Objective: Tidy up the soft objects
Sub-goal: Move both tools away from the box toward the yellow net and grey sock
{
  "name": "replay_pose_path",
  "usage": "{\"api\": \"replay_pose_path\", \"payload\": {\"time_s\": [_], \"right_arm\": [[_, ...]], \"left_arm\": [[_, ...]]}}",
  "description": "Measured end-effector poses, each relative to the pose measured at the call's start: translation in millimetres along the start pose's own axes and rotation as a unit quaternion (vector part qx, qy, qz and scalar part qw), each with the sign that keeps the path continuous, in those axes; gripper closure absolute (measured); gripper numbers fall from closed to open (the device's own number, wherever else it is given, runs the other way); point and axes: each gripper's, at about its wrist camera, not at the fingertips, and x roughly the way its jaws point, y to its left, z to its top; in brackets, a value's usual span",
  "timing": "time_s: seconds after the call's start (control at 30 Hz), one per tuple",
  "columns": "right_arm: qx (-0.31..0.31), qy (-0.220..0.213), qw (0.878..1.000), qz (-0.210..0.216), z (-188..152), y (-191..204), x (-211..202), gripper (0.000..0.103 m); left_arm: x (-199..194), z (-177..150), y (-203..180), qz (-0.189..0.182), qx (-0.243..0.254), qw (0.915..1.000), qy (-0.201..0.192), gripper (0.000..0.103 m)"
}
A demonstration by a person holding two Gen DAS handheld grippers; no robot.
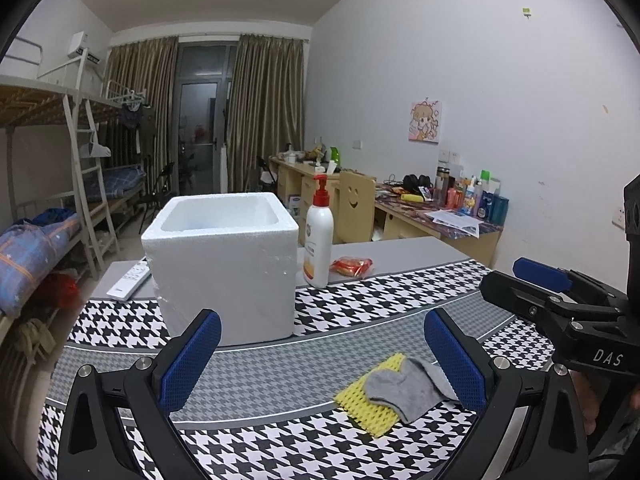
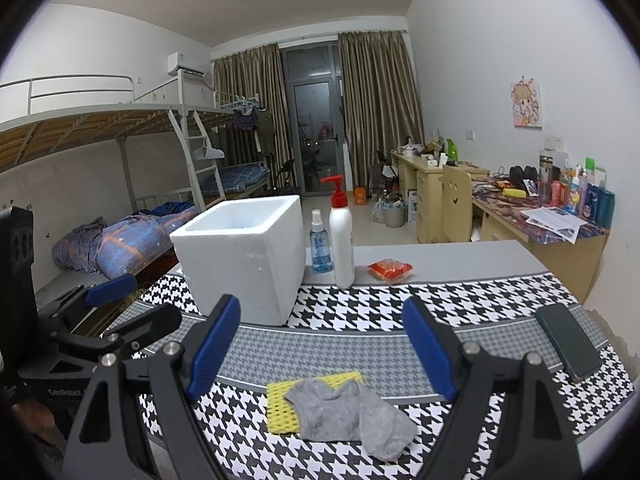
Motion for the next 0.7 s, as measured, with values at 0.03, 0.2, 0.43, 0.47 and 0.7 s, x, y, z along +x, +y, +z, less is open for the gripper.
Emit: {"api": "replay_pose_path", "payload": {"time_s": [0.03,0.2,0.43,0.47,0.7], "right_arm": [[0.0,0.001,1.0,-0.002,-1.4,-0.6,-0.4,0.017],[0.008,0.007,1.0,-0.008,-7.8,-4.9,0.0,0.017],[0.013,0.018,1.0,-0.018,-15.8,-10.2,2.8,0.017],[0.014,0.02,1.0,-0.019,-16.9,-11.2,3.2,0.017],[0.019,0.029,0.999,-0.023,-20.7,-15.3,6.7,0.017]], "left_arm": [[0.5,-0.9,-0.4,-0.002,-0.001,1.0,0.002,0.001],[3.5,-4.8,0.2,-0.004,-0.006,0.9999,0.009,0.001],[7.6,-8.3,-2.9,-0.009,-0.003,0.9998,0.018,0.001],[8.2,-8.6,-3.2,-0.009,-0.002,0.9998,0.019,0.001],[13.0,-11.7,-3.7,-0.011,-0.006,0.9995,0.027,0.001]]}}
